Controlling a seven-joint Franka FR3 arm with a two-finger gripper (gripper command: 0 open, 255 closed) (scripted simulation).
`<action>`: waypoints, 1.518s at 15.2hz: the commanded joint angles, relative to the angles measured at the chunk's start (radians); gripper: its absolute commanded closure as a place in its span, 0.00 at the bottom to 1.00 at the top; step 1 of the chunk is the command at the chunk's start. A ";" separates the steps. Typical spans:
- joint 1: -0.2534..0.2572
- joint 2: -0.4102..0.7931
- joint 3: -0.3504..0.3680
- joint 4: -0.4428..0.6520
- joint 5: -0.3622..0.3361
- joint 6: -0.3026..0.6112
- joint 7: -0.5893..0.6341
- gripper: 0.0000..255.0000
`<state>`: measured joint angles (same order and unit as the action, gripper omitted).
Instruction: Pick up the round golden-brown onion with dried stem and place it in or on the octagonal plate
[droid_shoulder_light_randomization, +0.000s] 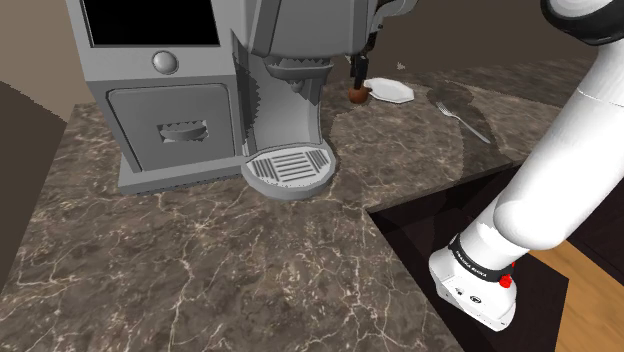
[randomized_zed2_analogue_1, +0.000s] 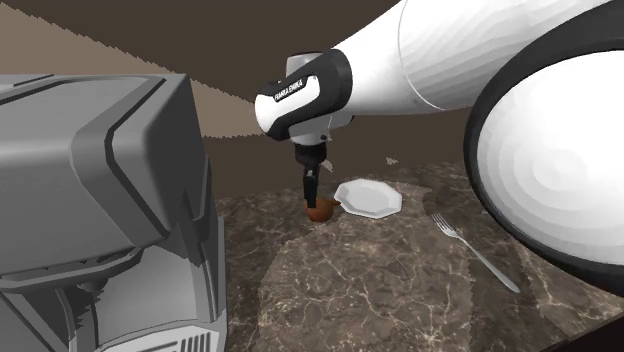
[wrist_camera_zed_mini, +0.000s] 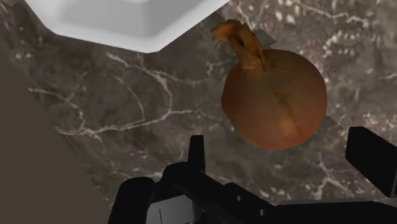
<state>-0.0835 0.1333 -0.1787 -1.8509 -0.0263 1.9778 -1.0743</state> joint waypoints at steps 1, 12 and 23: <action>-0.010 -0.039 -0.004 -0.056 0.000 0.051 -0.061 0.00; -0.013 -0.008 -0.006 -0.107 0.005 0.133 -0.065 0.00; -0.013 -0.008 -0.006 -0.108 0.005 0.133 -0.065 1.00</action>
<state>-0.0965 0.1246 -0.1845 -1.9582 -0.0211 2.1108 -1.1394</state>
